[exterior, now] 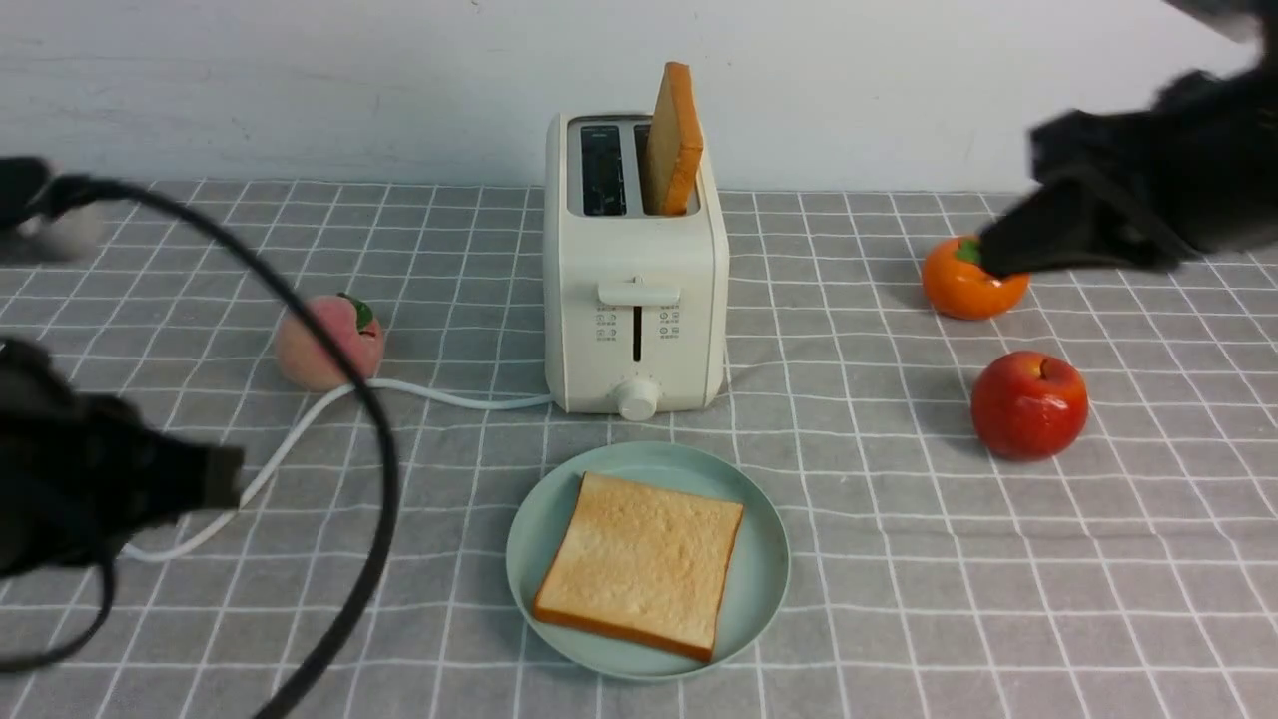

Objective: Take toasted bread from bread machine on grey coffee table place on plate.
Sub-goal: 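Grasp the toast slice in the toaster and pull it up out of the slot with the right gripper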

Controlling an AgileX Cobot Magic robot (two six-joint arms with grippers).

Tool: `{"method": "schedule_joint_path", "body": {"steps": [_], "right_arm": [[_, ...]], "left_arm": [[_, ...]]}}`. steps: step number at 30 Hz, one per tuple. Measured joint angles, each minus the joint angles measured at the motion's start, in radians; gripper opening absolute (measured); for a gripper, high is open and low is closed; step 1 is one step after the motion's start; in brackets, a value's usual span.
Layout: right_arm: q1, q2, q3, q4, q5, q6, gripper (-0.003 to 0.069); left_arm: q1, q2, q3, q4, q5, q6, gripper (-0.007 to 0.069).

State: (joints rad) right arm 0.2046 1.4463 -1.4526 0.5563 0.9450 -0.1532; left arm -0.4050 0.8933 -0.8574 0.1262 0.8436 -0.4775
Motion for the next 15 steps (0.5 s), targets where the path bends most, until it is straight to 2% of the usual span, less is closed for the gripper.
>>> {"method": "schedule_joint_path", "body": {"steps": [3, 5, 6, 7, 8, 11, 15], "right_arm": [[0.059, 0.198, -0.205, -0.023, -0.046, 0.000, 0.0138], [0.083, 0.327, -0.337, -0.026, -0.063, 0.000, 0.0216], [0.083, 0.339, -0.350, -0.026, -0.064, 0.000, 0.0223], [0.097, 0.444, -0.471, -0.027, -0.068, -0.001, 0.0297], [0.098, 0.467, -0.498, -0.027, -0.068, -0.001, 0.0314], [0.100, 0.661, -0.723, -0.016, -0.075, 0.009, 0.0444], [0.100, 0.836, -0.937, -0.006, -0.078, 0.024, 0.0528]], "left_arm": [[0.000, -0.160, 0.133, -0.053, -0.010, -0.004, -0.0014], [0.000, -0.257, 0.213, -0.084, -0.034, -0.008, -0.0014], [0.000, -0.257, 0.219, -0.087, -0.034, -0.008, -0.0014], [0.000, -0.332, 0.279, -0.116, -0.051, -0.008, -0.0014], [0.000, -0.338, 0.284, -0.118, -0.052, -0.008, -0.0014], [0.000, -0.427, 0.349, -0.153, -0.046, -0.009, -0.0014], [0.000, -0.487, 0.362, -0.164, -0.029, -0.009, -0.0014]]}}
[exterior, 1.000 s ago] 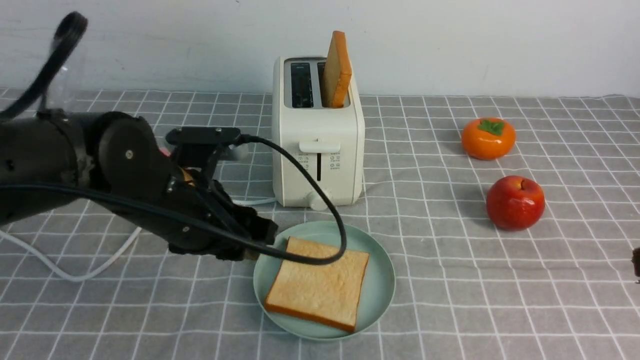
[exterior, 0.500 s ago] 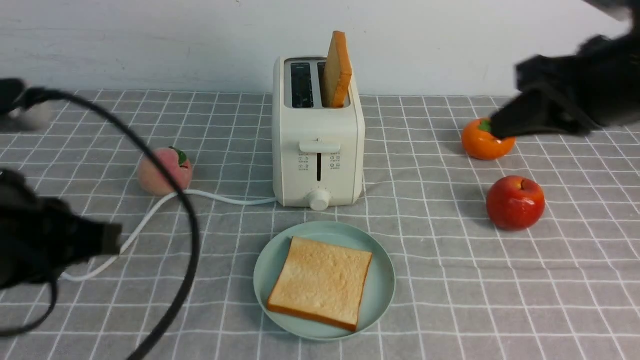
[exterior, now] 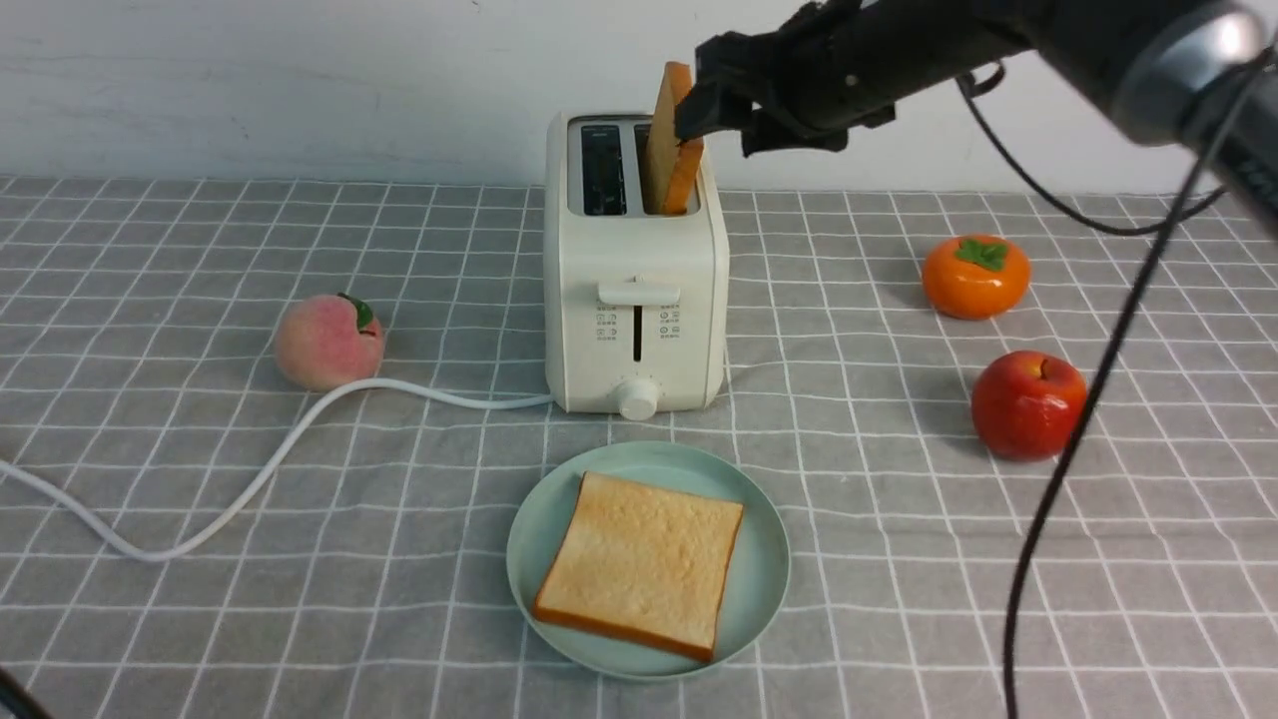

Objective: Take toasted bread from bread machine on grey coffee table place on plate.
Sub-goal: 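Grasp the toast slice in the toaster and pull it up out of the slot with the right gripper, then place the held slice of bread on top of the slice on the plate with the right gripper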

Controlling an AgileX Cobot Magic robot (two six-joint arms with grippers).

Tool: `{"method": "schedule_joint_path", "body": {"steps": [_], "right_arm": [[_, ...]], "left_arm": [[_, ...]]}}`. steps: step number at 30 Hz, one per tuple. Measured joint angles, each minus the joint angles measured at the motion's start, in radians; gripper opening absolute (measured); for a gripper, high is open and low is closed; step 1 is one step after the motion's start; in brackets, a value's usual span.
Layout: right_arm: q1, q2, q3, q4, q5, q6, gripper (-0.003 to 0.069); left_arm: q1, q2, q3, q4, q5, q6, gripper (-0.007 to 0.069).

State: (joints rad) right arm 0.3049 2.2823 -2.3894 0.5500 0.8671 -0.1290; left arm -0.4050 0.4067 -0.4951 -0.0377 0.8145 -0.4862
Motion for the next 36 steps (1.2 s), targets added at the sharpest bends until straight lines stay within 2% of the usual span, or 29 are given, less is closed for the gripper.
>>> {"method": "schedule_joint_path", "body": {"steps": [2, 4, 6, 8, 9, 15, 20, 23, 25, 26, 29, 32, 34, 36], "right_arm": [[0.000, 0.066, -0.069, 0.004, 0.003, 0.013, 0.0525], [0.000, 0.103, -0.114, 0.000, 0.012, 0.019, 0.0485], [0.000, 0.126, -0.176, -0.028, 0.069, 0.036, 0.0257], [0.001, 0.116, -0.214, -0.069, 0.126, 0.043, 0.0098], [0.001, 0.105, -0.231, -0.090, 0.146, 0.046, 0.0075], [-0.022, -0.072, -0.343, -0.147, 0.365, 0.065, 0.0076], [-0.035, -0.244, -0.332, -0.145, 0.395, 0.068, 0.0076], [-0.039, -0.372, -0.232, -0.111, 0.397, 0.069, 0.0076], [-0.039, -0.501, -0.019, -0.081, 0.399, 0.058, 0.0076], [-0.039, -0.510, 0.001, -0.079, 0.399, 0.053, 0.0076], [-0.039, -0.646, 0.358, 0.007, 0.398, -0.049, 0.0076], [-0.039, -0.706, 0.667, 0.171, 0.395, -0.207, 0.0076], [-0.038, -0.701, 0.879, 0.332, 0.349, -0.336, 0.0076], [-0.038, -0.683, 0.945, 0.401, 0.304, -0.404, 0.0076]], "left_arm": [[0.000, -0.011, 0.000, -0.002, -0.001, 0.000, -0.0014], [0.000, -0.016, 0.000, -0.002, -0.001, 0.000, -0.0014], [0.000, -0.016, 0.000, -0.003, -0.001, 0.000, -0.0014], [0.000, -0.016, 0.000, -0.004, -0.001, 0.000, -0.0014], [0.000, -0.016, 0.000, -0.004, -0.001, 0.000, -0.0014], [0.000, -0.016, 0.000, 0.011, -0.020, 0.000, -0.0014], [0.000, -0.016, 0.000, 0.038, -0.048, 0.000, -0.0014], [0.000, -0.016, 0.000, 0.053, -0.054, 0.000, -0.0014], [0.000, -0.016, 0.000, 0.055, -0.052, 0.000, -0.0014], [0.000, -0.016, 0.000, 0.055, -0.052, 0.000, -0.0014], [0.000, -0.016, 0.000, 0.055, -0.029, 0.001, -0.0014], [0.000, -0.016, 0.000, 0.055, -0.006, 0.003, -0.0014], [0.000, -0.016, 0.000, 0.056, -0.001, 0.003, -0.0014], [0.000, -0.016, 0.000, 0.056, 0.000, 0.003, -0.0014]]}}
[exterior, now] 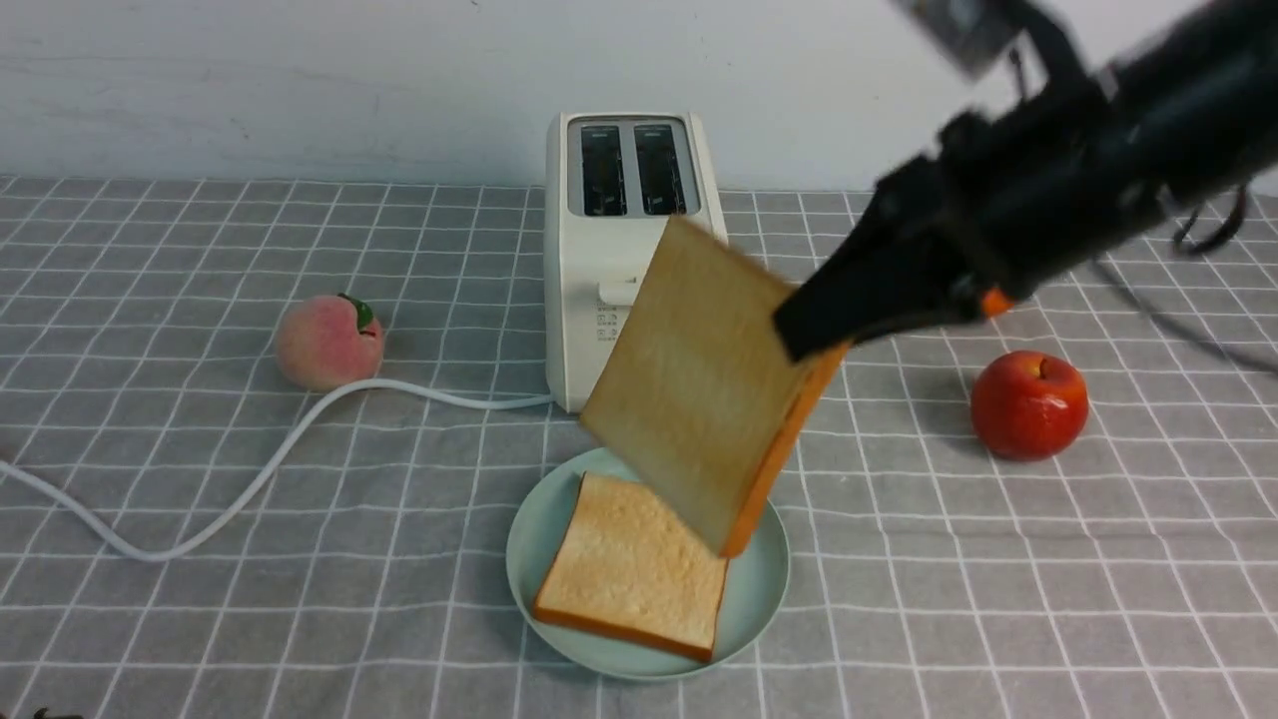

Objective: Take toasted bread from bread machine on grey coffee table place on plate.
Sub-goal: 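Place the held slice of bread on top of the slice on the plate with the right gripper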

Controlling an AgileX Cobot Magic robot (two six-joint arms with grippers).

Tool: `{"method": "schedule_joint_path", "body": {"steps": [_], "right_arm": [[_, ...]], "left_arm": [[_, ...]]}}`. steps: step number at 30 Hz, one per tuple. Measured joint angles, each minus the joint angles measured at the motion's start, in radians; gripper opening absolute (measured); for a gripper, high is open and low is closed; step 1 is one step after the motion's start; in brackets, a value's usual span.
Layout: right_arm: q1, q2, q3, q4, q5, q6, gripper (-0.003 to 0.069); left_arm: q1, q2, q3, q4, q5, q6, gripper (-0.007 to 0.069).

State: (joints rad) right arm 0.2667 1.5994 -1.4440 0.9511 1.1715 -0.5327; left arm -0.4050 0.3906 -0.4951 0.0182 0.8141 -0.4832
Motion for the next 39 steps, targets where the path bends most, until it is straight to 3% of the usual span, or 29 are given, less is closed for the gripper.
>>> {"method": "schedule_joint_path", "body": {"steps": [2, 8, 13, 15, 18, 21, 22, 23, 24, 26, 29, 31, 33, 34, 35, 39], "right_arm": [[0.000, 0.061, 0.113, 0.117, -0.105, -0.115, 0.0076], [-0.001, 0.247, 0.161, 0.305, -0.194, -0.235, 0.0076], [-0.001, 0.337, 0.161, 0.331, -0.256, -0.244, 0.0082], [-0.001, 0.366, 0.161, 0.330, -0.287, -0.243, 0.0120], [-0.004, 0.378, 0.161, 0.309, -0.303, -0.223, 0.0200], [-0.027, 0.361, 0.161, 0.196, -0.279, -0.145, 0.0378], [-0.029, 0.358, 0.159, 0.186, -0.279, -0.145, 0.0378], [-0.052, 0.333, 0.155, 0.090, -0.239, -0.091, 0.0447], [-0.054, 0.325, 0.152, 0.078, -0.234, -0.084, 0.0454], [-0.084, 0.254, 0.131, -0.071, -0.159, 0.023, 0.0488], [-0.104, 0.134, 0.115, -0.261, -0.093, 0.149, 0.0421], [-0.106, 0.005, 0.115, -0.393, -0.069, 0.241, 0.0289], [-0.106, -0.168, 0.125, -0.496, -0.069, 0.332, 0.0105], [-0.106, -0.185, 0.126, -0.505, -0.069, 0.340, 0.0091], [-0.106, -0.329, 0.153, -0.583, -0.100, 0.399, 0.0013], [-0.106, -0.724, 0.304, -0.711, -0.288, 0.485, -0.0016]], "left_arm": [[0.000, 0.000, 0.000, 0.000, 0.000, 0.000, -0.0014], [0.000, 0.000, 0.000, -0.001, 0.012, 0.001, -0.0014], [0.000, 0.000, 0.000, -0.002, 0.031, 0.001, -0.0014], [0.000, 0.000, 0.000, -0.002, 0.035, 0.001, -0.0014], [0.000, 0.000, 0.000, -0.004, 0.037, 0.001, -0.0014], [0.000, 0.000, 0.000, -0.004, 0.037, 0.002, -0.0014], [0.000, 0.000, 0.000, -0.004, 0.037, 0.002, -0.0014], [0.000, 0.000, 0.000, -0.004, 0.037, 0.002, -0.0014], [0.000, 0.000, 0.000, -0.004, 0.037, 0.002, -0.0014], [0.000, 0.000, 0.000, -0.004, 0.037, 0.002, -0.0014], [0.000, 0.000, 0.000, -0.004, 0.029, 0.001, -0.0014], [0.000, 0.000, 0.000, -0.004, 0.018, 0.001, -0.0014], [0.000, 0.000, 0.000, -0.004, 0.005, 0.001, -0.0014], [0.000, 0.000, 0.000, -0.004, 0.005, 0.001, -0.0014], [0.000, 0.000, 0.000, -0.005, -0.005, 0.001, -0.0014], [0.000, 0.000, 0.000, -0.006, -0.044, 0.001, -0.0014]]}}
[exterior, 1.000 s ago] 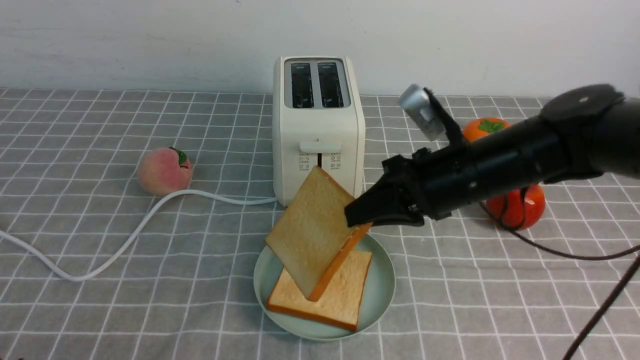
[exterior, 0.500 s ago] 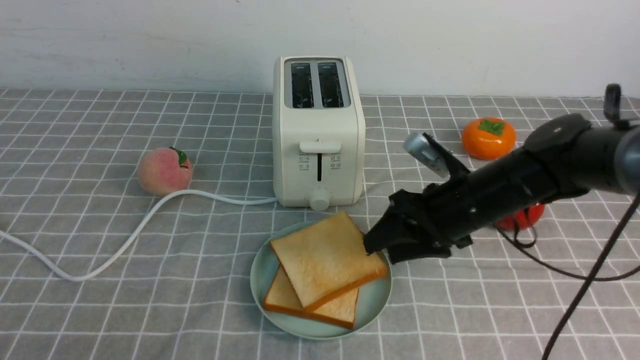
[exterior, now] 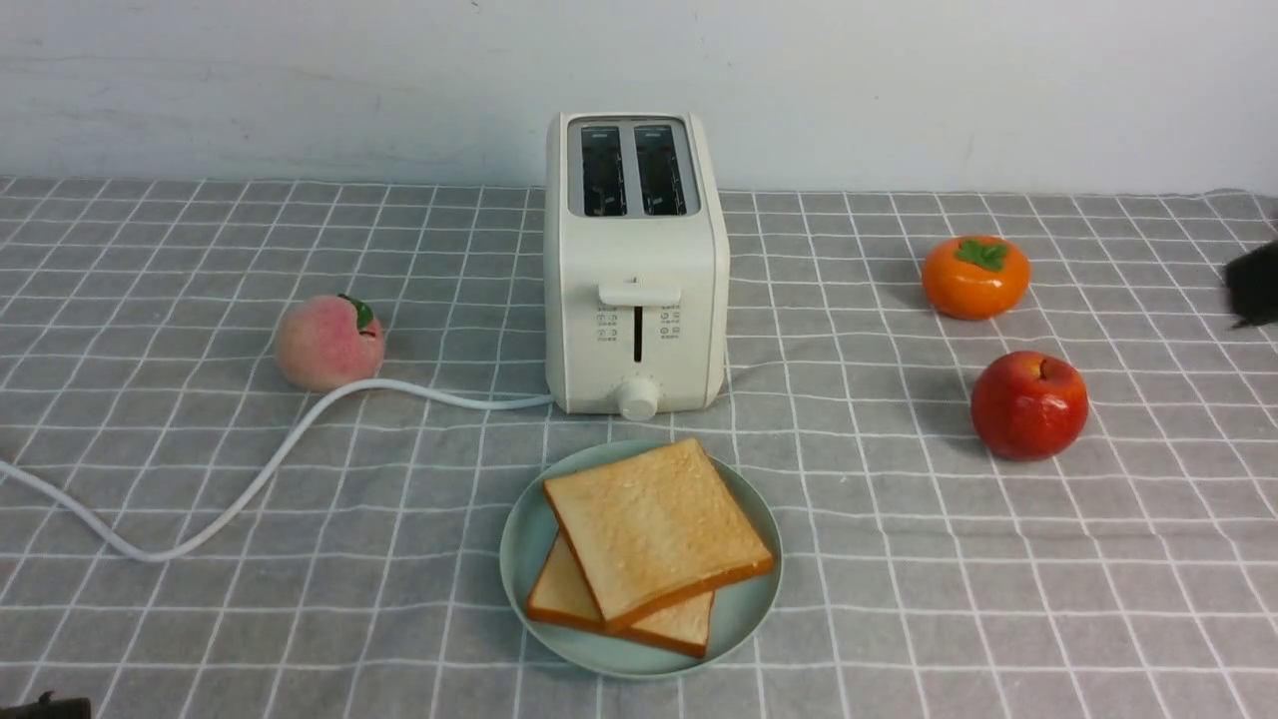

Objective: Take toasted bread from bread machine on grey coffee table place on plate.

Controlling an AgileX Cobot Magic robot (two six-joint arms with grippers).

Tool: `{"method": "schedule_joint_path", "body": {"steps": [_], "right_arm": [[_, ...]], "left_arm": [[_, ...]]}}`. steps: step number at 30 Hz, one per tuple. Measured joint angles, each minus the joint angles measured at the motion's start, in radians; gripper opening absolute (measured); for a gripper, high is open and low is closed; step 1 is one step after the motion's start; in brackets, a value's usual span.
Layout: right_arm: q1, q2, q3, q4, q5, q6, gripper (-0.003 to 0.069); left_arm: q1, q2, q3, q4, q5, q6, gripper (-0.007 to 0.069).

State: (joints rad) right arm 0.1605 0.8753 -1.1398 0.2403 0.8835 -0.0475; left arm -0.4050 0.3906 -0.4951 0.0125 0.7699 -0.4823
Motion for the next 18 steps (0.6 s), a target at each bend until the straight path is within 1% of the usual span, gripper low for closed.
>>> {"method": "schedule_joint_path", "body": {"steps": [1, 2, 3, 7, 8, 11, 12, 13, 14, 15, 16, 18], "right_arm": [[0.000, -0.081, 0.051, -0.020, -0.051, 0.010, -0.0016], [0.000, -0.102, 0.078, -0.028, -0.064, 0.013, -0.0016], [0.000, -0.287, 0.196, -0.055, -0.186, 0.032, -0.0014], [0.000, -0.598, 0.487, -0.107, -0.368, 0.078, -0.0008], [0.000, -0.610, 0.502, -0.112, -0.384, 0.082, -0.0008], [0.000, -0.787, 0.721, -0.148, -0.532, 0.091, -0.0001], [0.000, -0.795, 0.729, -0.148, -0.549, 0.091, -0.0001], [0.000, -0.852, 0.786, -0.151, -0.617, 0.091, 0.0002], [-0.001, -0.869, 0.809, -0.151, -0.649, 0.091, 0.0004], [0.000, -0.875, 0.818, -0.151, -0.656, 0.091, 0.0005], [-0.002, -0.887, 0.844, -0.151, -0.714, 0.091, 0.0010], [-0.005, -0.887, 0.865, -0.152, -0.736, 0.091, 0.0015]], "left_arm": [[0.000, 0.000, 0.000, -0.001, -0.010, 0.000, -0.0014], [0.000, 0.000, 0.000, -0.001, -0.015, 0.000, -0.0014], [0.000, 0.000, 0.000, -0.001, -0.036, 0.000, -0.0014], [0.000, 0.000, 0.000, -0.001, -0.091, 0.000, -0.0014], [0.000, 0.000, 0.000, -0.001, -0.091, 0.000, -0.0014], [0.000, 0.000, 0.000, -0.001, -0.133, 0.000, -0.0014], [0.000, 0.000, 0.000, -0.001, -0.135, 0.000, -0.0014], [0.000, 0.000, 0.000, -0.001, -0.143, 0.000, -0.0014], [0.000, 0.000, 0.000, -0.001, -0.144, 0.000, -0.0014], [0.000, 0.000, 0.000, -0.001, -0.144, 0.000, -0.0014], [0.000, -0.001, 0.000, -0.002, -0.146, 0.000, -0.0014], [0.000, -0.001, 0.000, -0.002, -0.142, 0.000, -0.0014]]}}
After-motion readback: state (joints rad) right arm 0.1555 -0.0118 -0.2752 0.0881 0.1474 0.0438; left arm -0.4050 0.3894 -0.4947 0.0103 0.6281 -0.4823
